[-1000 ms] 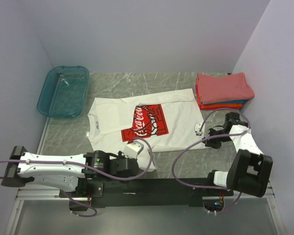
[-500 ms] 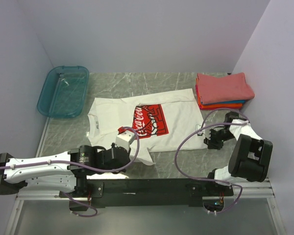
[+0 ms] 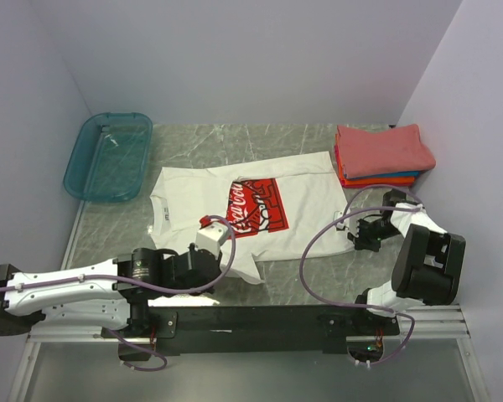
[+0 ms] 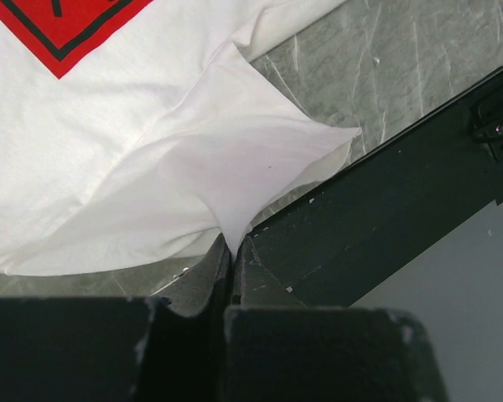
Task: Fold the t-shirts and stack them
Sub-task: Fold the tshirt
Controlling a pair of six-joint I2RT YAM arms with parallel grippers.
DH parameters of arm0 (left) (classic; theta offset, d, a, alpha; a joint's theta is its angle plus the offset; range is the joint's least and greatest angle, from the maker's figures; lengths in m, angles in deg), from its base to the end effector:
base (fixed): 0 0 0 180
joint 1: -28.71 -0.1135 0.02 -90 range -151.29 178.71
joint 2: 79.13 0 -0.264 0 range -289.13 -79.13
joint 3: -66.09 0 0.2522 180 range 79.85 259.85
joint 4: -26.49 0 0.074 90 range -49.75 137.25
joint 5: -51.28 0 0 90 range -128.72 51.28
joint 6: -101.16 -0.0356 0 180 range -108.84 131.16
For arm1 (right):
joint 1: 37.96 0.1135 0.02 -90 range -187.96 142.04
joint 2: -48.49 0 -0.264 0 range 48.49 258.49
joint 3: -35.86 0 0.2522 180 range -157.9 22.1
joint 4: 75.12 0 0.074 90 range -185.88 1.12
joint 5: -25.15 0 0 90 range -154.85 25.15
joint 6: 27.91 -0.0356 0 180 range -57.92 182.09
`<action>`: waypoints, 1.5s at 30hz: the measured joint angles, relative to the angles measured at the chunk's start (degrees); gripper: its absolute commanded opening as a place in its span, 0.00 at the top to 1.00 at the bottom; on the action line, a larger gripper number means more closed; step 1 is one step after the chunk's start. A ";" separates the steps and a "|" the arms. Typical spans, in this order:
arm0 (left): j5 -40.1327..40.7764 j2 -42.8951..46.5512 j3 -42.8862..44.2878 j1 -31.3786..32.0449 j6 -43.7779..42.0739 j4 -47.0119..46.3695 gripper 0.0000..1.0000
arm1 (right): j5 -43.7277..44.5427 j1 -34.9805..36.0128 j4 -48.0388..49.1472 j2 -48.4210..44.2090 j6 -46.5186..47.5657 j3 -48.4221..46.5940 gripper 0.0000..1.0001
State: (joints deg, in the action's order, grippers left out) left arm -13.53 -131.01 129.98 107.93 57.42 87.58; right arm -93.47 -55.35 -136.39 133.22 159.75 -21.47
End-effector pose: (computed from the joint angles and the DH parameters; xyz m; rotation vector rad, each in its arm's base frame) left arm 0.0473 -0.1674 0.2934 0.4854 2.3409 -0.5463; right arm 0.2170 -0.0501 0.1551 -1.7384 2.0495 0.3418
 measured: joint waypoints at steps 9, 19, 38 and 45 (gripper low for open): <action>4.70 6.82 -1.18 -2.67 3.78 0.55 1.00 | -4.52 0.00 -5.38 -3.32 -2.23 -3.43 1.00; 10.25 9.81 -1.42 -8.68 1.77 -2.08 1.00 | -12.00 1.86 -8.72 -5.60 -7.37 -12.37 1.00; 8.74 4.63 -1.36 -29.55 -13.70 -16.24 0.99 | -6.73 6.58 3.87 -0.85 -26.80 -15.17 1.00; 7.39 5.09 -1.33 -36.96 -16.52 -18.05 1.00 | -3.82 6.71 7.58 1.14 -32.11 -16.48 1.00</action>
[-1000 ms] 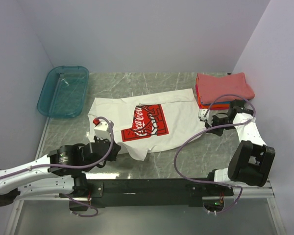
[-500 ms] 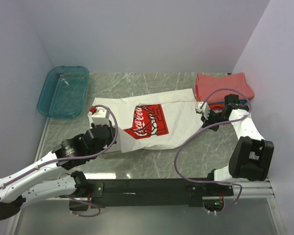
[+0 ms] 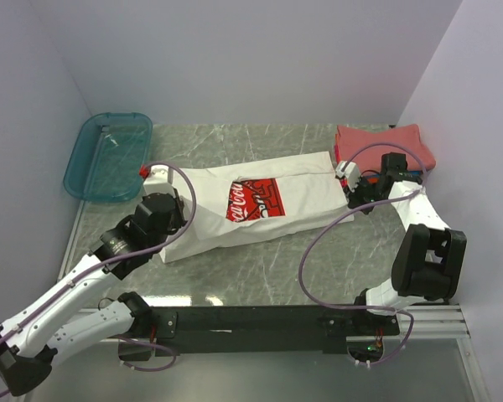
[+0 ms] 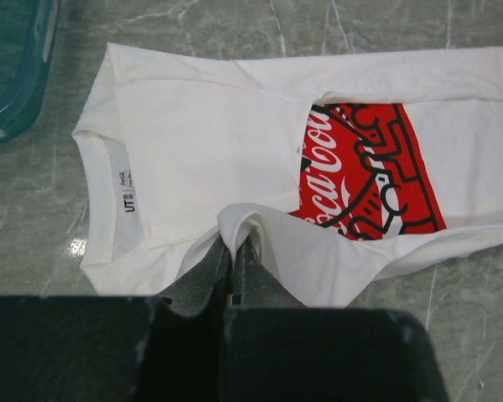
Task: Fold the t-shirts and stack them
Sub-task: Fold the tshirt
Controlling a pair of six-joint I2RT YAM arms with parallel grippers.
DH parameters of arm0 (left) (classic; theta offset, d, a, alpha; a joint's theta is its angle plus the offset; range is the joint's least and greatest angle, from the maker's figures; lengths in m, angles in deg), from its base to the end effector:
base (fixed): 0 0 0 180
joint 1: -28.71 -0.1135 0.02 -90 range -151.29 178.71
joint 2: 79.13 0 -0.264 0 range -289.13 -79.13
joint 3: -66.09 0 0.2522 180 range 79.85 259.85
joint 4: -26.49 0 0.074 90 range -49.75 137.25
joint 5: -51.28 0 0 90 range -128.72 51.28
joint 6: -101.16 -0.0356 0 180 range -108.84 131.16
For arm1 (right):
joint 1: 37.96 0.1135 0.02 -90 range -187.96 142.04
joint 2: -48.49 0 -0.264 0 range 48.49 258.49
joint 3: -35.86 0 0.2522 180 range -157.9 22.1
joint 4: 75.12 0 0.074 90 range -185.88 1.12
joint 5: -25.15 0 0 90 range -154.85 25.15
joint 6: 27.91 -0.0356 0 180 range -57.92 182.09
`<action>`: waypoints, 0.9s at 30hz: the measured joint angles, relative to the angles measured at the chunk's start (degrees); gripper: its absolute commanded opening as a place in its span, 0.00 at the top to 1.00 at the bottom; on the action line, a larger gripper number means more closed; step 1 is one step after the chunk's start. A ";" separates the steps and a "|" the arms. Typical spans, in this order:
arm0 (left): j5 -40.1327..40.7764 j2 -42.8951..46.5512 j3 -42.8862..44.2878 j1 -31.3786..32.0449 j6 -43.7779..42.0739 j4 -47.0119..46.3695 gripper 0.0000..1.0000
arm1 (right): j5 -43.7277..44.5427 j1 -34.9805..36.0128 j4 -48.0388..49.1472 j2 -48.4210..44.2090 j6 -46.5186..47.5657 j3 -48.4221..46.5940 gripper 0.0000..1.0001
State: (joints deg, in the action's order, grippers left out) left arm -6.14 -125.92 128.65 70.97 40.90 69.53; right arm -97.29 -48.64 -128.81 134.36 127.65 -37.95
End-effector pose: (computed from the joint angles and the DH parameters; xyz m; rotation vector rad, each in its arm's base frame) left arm 0.1420 -0.1031 0.3268 -0.1323 1.9703 -0.2369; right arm 0.2889 -0.0350 0.2293 -1.2694 2.1112 0.2366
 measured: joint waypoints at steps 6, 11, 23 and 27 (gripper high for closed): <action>-0.92 -0.02 0.72 -3.06 -1.68 -1.22 1.00 | 1.42 0.04 1.55 0.52 -2.47 0.00 1.00; -1.73 -0.02 0.83 -6.05 -2.23 -2.36 1.00 | 2.25 0.04 3.08 0.52 -4.20 0.00 1.00; -4.76 -2.45 0.83 -10.05 -4.63 -4.55 1.00 | 3.19 2.25 5.03 3.04 -8.81 -1.62 1.00; -5.75 -3.89 0.83 -10.91 -5.33 -5.22 1.00 | 4.31 3.04 6.34 4.07 -10.67 -2.49 1.00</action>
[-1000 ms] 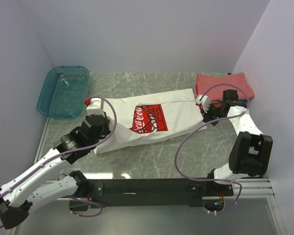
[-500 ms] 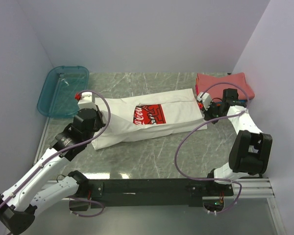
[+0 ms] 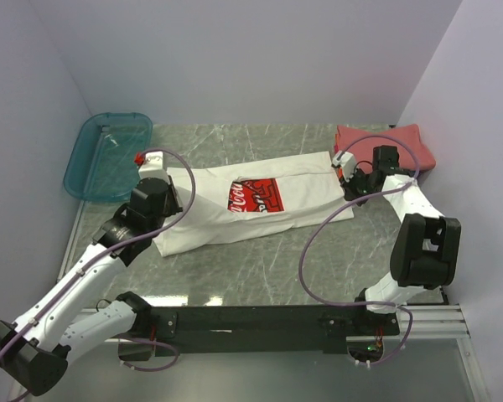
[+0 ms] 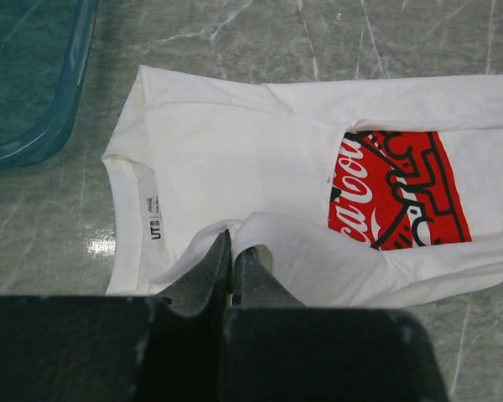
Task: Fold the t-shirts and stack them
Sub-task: Fold the tshirt
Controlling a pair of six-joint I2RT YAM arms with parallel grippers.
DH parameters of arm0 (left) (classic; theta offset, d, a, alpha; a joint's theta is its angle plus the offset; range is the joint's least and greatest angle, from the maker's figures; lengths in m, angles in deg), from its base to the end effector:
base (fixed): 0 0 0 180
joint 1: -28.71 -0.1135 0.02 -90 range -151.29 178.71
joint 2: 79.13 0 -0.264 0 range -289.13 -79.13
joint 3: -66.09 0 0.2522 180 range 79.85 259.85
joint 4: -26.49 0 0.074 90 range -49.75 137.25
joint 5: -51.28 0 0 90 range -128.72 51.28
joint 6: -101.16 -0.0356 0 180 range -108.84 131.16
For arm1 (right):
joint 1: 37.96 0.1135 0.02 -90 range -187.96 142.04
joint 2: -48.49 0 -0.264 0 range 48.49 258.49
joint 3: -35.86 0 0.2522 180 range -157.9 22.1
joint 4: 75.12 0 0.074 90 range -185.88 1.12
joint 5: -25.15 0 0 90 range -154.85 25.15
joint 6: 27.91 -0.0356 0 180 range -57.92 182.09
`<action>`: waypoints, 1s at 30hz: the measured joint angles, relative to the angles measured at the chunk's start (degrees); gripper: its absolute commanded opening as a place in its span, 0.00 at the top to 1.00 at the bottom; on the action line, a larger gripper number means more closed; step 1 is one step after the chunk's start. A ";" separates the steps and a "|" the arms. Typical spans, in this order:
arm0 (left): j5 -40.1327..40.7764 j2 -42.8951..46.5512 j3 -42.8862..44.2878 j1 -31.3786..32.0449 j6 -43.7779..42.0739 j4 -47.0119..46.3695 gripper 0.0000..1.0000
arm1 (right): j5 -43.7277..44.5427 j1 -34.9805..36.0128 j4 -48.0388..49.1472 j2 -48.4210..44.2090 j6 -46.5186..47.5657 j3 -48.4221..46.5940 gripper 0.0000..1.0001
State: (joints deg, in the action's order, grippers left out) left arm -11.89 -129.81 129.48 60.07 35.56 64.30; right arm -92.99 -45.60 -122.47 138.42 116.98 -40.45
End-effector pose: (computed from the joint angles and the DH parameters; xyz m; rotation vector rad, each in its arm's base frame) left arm 0.1745 -0.0875 0.3284 -0.1760 1.9549 -0.1679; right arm 0.3154 -0.0254 0.2260 -1.1303 2.1864 0.1962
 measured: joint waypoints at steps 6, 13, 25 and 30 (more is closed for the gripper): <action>-1.49 -2.73 0.00 -1.62 -1.27 -2.05 1.00 | 1.95 0.31 1.60 3.26 -2.64 -1.42 1.00; -3.32 -6.95 0.57 -3.69 -2.56 -4.55 1.00 | 3.82 0.94 2.86 5.75 -5.18 -2.08 1.00; -6.38 -11.67 2.69 -6.51 -4.07 -7.30 1.00 | 6.60 2.78 6.25 8.85 -8.85 -3.15 1.00; -7.08 -13.75 3.26 -7.10 -4.26 -7.98 1.00 | 7.65 3.13 7.39 10.19 -9.77 -3.15 0.97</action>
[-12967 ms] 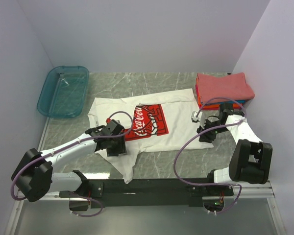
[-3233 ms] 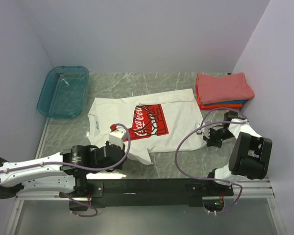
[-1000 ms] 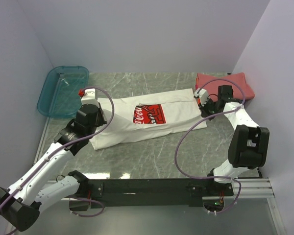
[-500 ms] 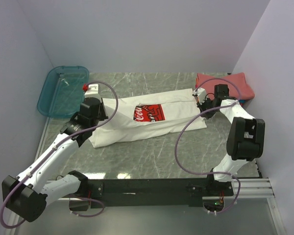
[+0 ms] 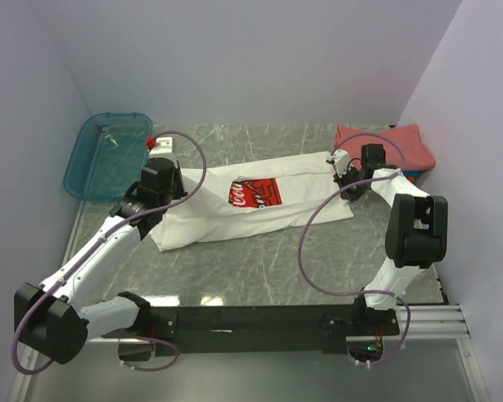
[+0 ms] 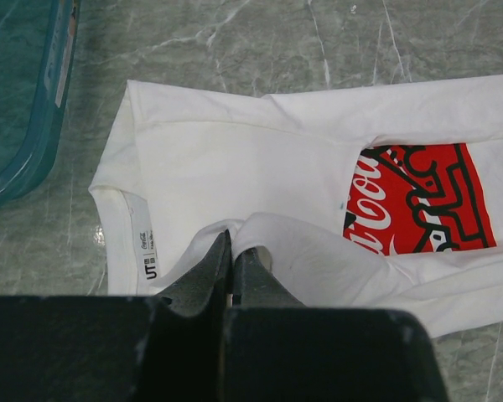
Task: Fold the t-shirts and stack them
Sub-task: Fold the tshirt
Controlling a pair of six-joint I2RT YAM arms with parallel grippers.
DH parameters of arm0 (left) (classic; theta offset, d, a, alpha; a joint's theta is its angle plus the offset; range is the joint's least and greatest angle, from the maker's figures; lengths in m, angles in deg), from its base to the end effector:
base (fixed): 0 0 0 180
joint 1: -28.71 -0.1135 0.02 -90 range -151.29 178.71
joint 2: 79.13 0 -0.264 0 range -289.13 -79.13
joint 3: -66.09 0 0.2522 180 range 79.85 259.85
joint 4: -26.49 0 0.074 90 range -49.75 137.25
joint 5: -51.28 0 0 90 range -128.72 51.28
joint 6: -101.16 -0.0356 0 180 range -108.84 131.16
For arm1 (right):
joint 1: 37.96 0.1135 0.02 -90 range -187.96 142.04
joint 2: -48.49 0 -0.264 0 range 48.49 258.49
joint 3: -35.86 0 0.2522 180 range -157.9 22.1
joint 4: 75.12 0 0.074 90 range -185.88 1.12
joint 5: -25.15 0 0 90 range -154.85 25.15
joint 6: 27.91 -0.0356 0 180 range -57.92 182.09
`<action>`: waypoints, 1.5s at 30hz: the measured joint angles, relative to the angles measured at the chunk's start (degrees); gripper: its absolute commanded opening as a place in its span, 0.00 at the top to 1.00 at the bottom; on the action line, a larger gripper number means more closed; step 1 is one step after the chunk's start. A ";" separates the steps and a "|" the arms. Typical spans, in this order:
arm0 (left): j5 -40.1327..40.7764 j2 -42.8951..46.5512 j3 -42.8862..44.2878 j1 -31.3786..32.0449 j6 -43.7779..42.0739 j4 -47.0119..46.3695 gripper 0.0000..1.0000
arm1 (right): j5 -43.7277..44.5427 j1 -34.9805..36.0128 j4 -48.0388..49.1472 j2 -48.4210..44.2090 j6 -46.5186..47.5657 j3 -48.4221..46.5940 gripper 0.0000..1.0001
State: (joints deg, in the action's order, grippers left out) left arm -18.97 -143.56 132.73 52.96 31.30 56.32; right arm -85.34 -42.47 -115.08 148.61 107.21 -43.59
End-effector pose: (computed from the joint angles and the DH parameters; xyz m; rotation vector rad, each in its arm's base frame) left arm 0.2359 -0.0931 0.3115 -0.1399 2.0201 -0.1360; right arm 0.3549 -0.0155 0.1908 -0.9898 2.3299 0.1367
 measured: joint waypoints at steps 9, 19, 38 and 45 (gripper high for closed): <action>-0.79 -1.60 1.79 -0.74 -1.03 -0.79 1.00 | 1.03 0.26 1.92 0.48 -2.14 0.00 0.77; -1.92 -6.99 4.79 -1.88 -2.05 -1.68 1.00 | 0.74 0.37 3.72 -2.12 -4.66 0.90 0.63; -2.54 -17.18 11.80 -3.72 -4.39 -2.01 1.00 | -6.78 0.42 2.58 -11.37 -5.29 7.28 0.62; -3.19 -22.16 15.41 -3.82 -5.86 -1.88 1.00 | -8.24 0.42 2.58 -12.15 -5.29 8.00 0.62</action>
State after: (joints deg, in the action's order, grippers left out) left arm -22.16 -165.72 148.14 49.14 25.44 54.44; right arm -93.58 -42.06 -112.50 136.46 101.92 -35.59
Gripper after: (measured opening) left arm 0.024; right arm 0.383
